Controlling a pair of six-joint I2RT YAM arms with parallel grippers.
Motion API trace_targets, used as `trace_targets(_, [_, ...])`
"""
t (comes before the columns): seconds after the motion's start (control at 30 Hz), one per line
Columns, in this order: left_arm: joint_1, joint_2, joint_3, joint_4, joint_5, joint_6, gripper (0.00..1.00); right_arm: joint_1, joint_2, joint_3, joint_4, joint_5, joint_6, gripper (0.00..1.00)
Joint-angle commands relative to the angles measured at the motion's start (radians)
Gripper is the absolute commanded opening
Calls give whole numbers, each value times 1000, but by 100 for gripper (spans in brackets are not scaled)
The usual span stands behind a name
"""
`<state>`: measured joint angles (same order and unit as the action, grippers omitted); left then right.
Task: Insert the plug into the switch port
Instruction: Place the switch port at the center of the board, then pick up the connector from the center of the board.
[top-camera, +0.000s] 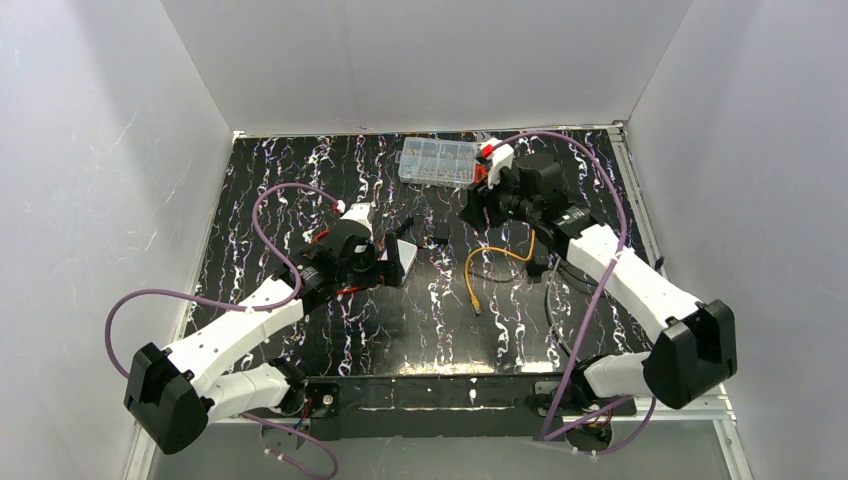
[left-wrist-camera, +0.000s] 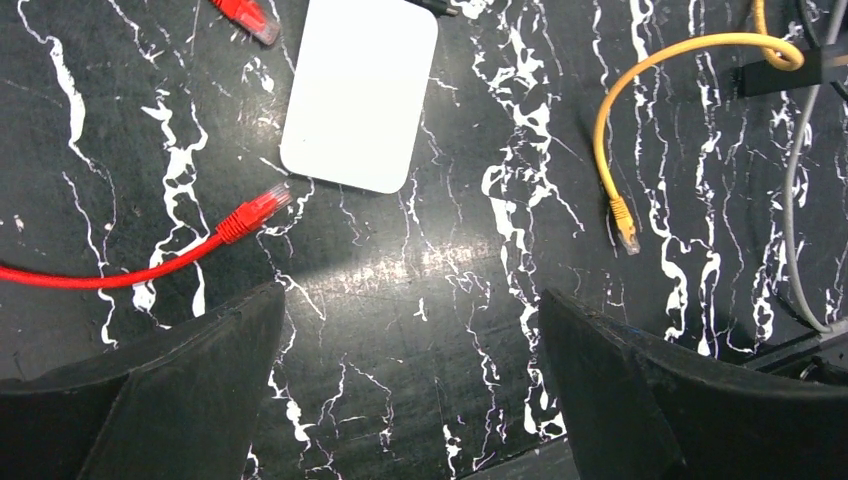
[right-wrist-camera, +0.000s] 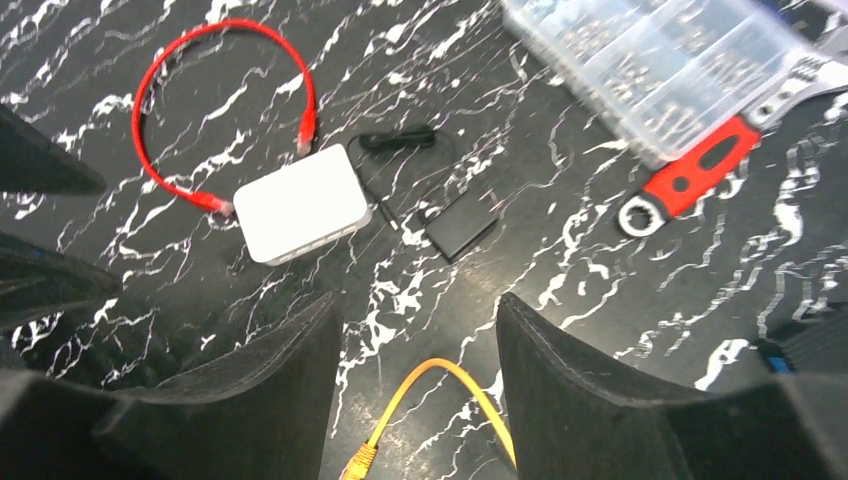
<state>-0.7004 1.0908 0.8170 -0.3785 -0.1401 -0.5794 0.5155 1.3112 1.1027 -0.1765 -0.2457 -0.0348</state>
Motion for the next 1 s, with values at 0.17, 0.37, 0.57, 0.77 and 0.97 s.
trace_targets(0.17, [21, -45, -44, -2, -53, -29, 98, 96, 187, 68, 10, -41, 11, 59])
trace_targets(0.37, [32, -101, -52, -44, -53, -48, 98, 152, 373, 206, -8, 20, 50, 57])
trace_targets(0.57, [34, -170, -70, -68, -44, -75, 98, 172, 534, 353, -28, 76, 167, 59])
trace_targets(0.77, [35, -235, -72, -96, -44, -72, 98, 184, 674, 500, -65, 96, 269, 62])
trace_targets(0.97, [34, -266, -72, -112, -43, -72, 98, 203, 779, 589, -89, 174, 373, 65])
